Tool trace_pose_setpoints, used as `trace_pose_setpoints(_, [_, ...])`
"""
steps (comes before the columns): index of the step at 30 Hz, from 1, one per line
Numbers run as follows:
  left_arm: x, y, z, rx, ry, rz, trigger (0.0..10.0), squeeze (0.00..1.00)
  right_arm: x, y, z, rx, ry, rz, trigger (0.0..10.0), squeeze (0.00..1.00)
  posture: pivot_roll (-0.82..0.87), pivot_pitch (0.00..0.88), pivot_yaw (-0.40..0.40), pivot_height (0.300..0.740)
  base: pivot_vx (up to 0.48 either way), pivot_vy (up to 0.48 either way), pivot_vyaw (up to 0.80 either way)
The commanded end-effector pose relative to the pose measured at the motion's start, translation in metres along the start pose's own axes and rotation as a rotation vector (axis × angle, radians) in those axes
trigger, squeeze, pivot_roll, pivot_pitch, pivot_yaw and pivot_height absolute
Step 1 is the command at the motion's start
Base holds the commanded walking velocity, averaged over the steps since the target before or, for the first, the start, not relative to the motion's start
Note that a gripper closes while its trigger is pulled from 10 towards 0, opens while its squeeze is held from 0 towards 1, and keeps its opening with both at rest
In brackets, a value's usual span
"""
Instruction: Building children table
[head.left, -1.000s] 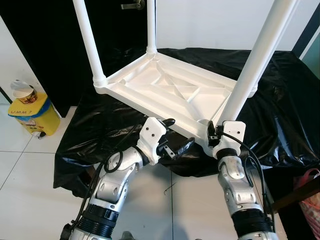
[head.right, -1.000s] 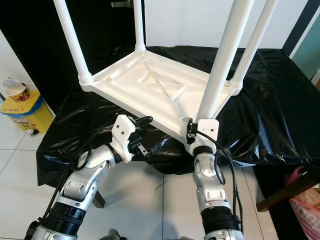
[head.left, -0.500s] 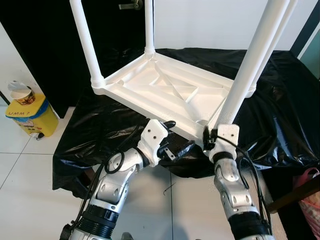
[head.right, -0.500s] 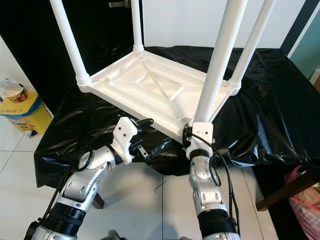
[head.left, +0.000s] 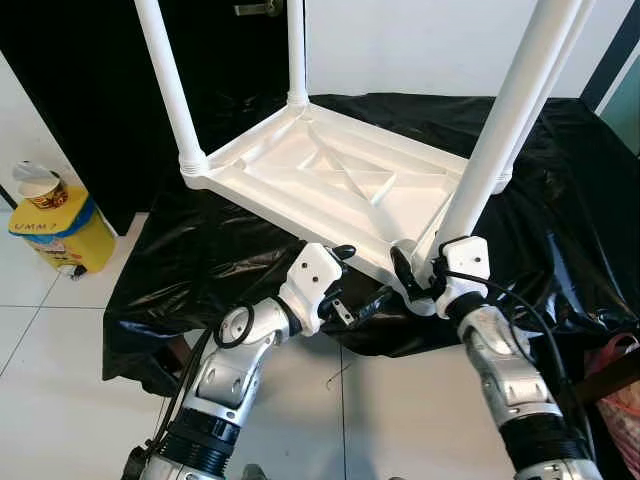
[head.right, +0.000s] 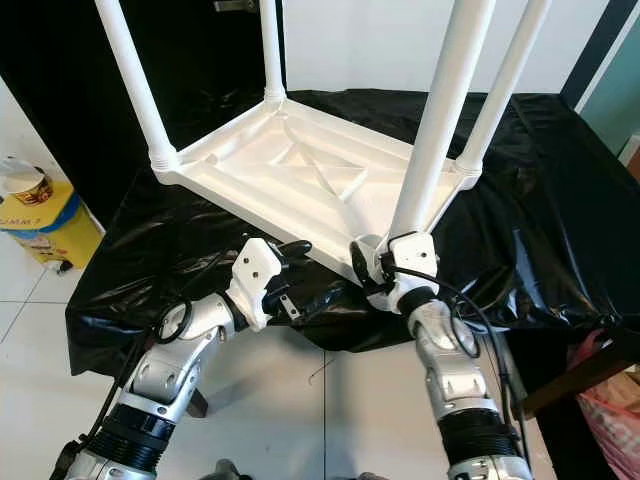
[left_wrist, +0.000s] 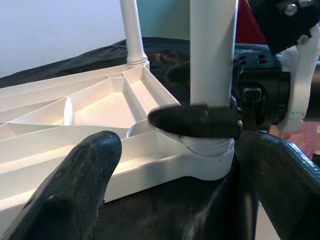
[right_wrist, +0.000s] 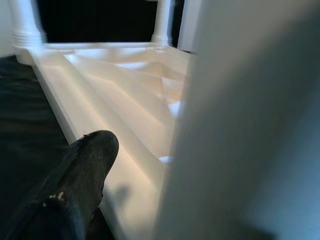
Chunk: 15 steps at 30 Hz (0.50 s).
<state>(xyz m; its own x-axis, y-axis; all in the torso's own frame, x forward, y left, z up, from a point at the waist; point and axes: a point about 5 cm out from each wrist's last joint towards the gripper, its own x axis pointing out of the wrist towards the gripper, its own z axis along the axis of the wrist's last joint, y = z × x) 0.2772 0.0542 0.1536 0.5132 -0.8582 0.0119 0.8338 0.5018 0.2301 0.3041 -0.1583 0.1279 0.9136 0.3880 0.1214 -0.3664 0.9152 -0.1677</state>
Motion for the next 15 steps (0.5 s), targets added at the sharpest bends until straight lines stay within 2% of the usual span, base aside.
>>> trace_pose_setpoints(1, [0.0, 0.001, -0.001, 0.013, 0.005, 0.06, 10.0, 0.0, 0.001, -0.003, -0.001, -0.004, 0.009, 0.06, 10.0, 0.0, 0.02, 0.002, -0.033, 0.74, 0.0, 0.0, 0.0])
trace_pose_setpoints(5, [-0.001, -0.002, -0.002, 0.012, 0.009, 0.056, 10.0, 0.0, 0.003, -0.015, -0.002, -0.037, 0.043, 0.139, 10.0, 0.0, 0.03, 0.003, -0.034, 0.74, 0.0, 0.0, 0.0])
trace_pose_setpoints(7, [-0.001, -0.002, -0.002, 0.012, 0.011, 0.058, 10.0, 0.0, 0.004, -0.016, -0.005, -0.046, 0.06, 0.159, 10.0, 0.0, 0.03, 0.002, -0.038, 0.74, 0.0, 0.0, 0.0])
trace_pose_setpoints(8, [-0.002, -0.002, -0.002, 0.013, 0.011, 0.061, 10.0, 0.0, 0.004, -0.016, -0.008, -0.059, 0.073, 0.179, 6.4, 0.0, 0.04, 0.003, -0.041, 0.74, 0.0, 0.0, 0.0])
trace_pose_setpoints(9, [-0.002, -0.002, -0.002, 0.013, 0.011, 0.061, 10.0, 0.0, 0.004, -0.016, -0.008, -0.059, 0.073, 0.179, 6.4, 0.0, 0.04, 0.003, -0.041, 0.74, 0.0, 0.0, 0.0])
trace_pose_setpoints(10, [-0.003, -0.002, -0.001, 0.008, 0.003, 0.066, 10.0, 0.0, 0.003, -0.016, -0.011, -0.068, 0.09, 0.197, 0.9, 0.0, 0.04, 0.003, -0.042, 0.74, 0.0, 0.0, 0.0])
trace_pose_setpoints(11, [-0.003, -0.001, 0.002, -0.006, -0.016, 0.073, 10.0, 0.0, 0.002, -0.016, -0.014, -0.073, 0.1, 0.212, 0.0, 0.0, 0.05, 0.003, -0.042, 0.74, 0.0, 0.0, 0.0])
trace_pose_setpoints(15, [-0.003, 0.0, 0.006, -0.023, -0.039, 0.082, 10.0, 0.0, -0.001, -0.017, -0.017, -0.069, 0.11, 0.23, 0.0, 0.0, 0.05, 0.004, -0.042, 0.74, 0.0, 0.0, 0.0])
